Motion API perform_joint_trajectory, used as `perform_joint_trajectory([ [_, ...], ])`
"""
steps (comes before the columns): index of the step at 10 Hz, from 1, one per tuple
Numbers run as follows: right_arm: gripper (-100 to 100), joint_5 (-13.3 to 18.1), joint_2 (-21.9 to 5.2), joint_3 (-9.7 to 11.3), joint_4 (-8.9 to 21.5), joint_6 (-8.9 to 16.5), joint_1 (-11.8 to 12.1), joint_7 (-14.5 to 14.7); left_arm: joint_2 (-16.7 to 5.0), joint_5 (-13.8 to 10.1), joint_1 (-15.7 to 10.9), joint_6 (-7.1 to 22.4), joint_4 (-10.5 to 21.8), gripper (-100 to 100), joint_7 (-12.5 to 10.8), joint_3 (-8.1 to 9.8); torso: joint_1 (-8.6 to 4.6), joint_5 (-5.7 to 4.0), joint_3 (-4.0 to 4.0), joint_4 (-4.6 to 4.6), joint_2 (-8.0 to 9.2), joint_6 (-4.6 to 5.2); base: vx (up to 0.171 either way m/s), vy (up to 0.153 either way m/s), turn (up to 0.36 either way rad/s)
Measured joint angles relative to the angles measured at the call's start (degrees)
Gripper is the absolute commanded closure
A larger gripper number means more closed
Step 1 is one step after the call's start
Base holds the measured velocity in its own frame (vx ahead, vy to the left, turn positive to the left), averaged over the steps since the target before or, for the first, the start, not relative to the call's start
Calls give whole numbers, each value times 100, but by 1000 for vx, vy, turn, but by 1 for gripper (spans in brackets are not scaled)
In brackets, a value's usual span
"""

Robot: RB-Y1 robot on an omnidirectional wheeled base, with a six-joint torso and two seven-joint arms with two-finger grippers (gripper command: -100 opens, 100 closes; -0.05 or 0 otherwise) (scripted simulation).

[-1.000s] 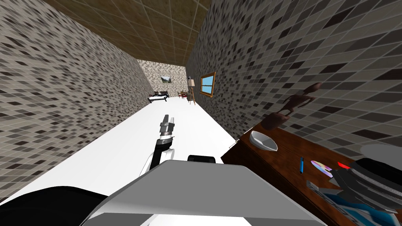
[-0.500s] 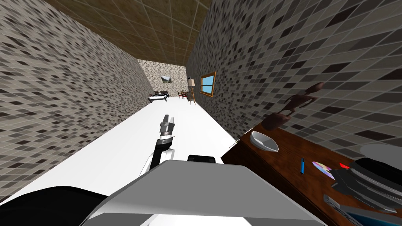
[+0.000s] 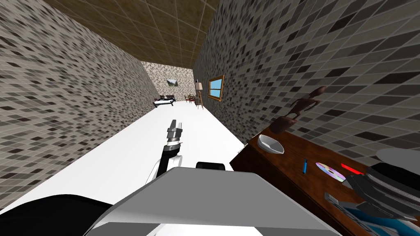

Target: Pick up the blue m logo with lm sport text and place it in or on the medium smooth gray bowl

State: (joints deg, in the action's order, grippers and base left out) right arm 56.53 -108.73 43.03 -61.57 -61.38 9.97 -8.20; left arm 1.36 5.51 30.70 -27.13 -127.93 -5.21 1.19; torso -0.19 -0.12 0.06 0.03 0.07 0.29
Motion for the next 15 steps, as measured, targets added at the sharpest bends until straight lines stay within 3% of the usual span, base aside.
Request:
perform_joint_trajectory([
  [1,-100,21,101,27,59,83,49,24,0,0,0,0,0,0,0,0,3,2,-3,-1,-6,1,8,6,5],
  [2,100,20,111,32,64,104,55,33,0,0,0,0,0,0,0,0,3,3,-3,-1,-5,1,0,0,0],
  [6,100,20,110,31,63,102,54,32,0,0,0,0,0,0,0,0,1,3,-1,0,-2,1,0,0,0],
  [8,-100,20,110,31,63,102,54,32,0,0,0,0,0,0,0,0,1,3,-1,0,-2,1,-18,-7,-39],
  [11,-100,-5,-125,-1,-45,-69,-77,1,0,0,0,0,0,0,0,0,-3,3,14,6,24,3,-54,-13,-41],
  [12,0,-10,-135,0,-51,-76,-79,-1,0,0,0,0,0,0,0,0,-2,1,9,4,14,2,0,0,0],
  [13,-100,-9,-134,0,-50,-76,-78,-1,0,0,0,0,0,0,0,0,0,2,3,2,6,1,-104,-22,288],
  [15,-100,-46,9,7,184,-141,-31,-94,0,0,-3,0,0,0,0,-1,-6,0,26,10,47,-5,-157,-16,332],
])
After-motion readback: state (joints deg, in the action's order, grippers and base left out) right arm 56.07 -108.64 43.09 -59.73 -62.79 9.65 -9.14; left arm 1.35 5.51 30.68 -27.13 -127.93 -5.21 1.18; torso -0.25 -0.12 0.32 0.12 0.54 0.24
